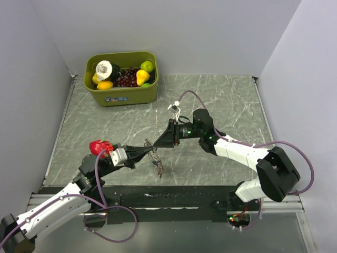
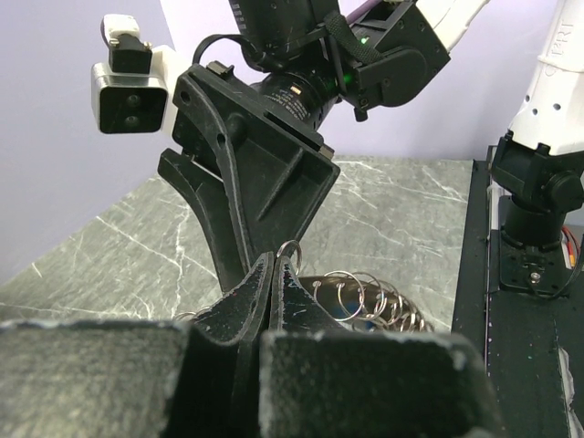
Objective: Put the keys on the keyring
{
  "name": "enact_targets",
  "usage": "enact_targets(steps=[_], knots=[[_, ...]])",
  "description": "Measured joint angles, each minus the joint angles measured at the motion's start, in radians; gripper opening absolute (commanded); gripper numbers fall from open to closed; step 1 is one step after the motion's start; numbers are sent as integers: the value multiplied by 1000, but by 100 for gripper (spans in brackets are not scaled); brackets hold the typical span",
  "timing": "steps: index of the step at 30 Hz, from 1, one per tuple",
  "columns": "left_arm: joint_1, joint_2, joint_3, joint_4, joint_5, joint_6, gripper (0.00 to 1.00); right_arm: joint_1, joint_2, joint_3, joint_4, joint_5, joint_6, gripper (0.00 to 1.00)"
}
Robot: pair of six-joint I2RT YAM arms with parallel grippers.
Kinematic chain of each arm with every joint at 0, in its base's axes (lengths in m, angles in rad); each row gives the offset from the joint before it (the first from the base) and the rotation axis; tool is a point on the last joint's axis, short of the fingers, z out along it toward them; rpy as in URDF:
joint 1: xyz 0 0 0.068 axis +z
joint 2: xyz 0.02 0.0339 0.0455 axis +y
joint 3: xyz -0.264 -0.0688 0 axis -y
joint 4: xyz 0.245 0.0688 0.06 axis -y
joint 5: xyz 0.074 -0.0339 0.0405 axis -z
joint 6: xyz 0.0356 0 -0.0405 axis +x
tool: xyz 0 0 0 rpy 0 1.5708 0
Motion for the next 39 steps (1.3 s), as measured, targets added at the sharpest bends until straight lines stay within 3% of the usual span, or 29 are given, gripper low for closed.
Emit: enact_targets(steps=[4,7,8,13,25,39], knots=[[0,3,0,0,4,0,1,6,0,0,1,4,5,45],[0,11,0,1,6,0,1,14,2,1,4,2,12,33],[0,14,0,0,7,0,1,17,3,1,8,2,15,24],[0,23,0,-1,10,0,1,24,16,2,43,-18,37,1],[0,-8,0,-8,11,-3,1,24,0,-1,61,-19,34,0],[0,5,-33,17,-6,-68,1,24,-133,-65,-31,127,-97,0]])
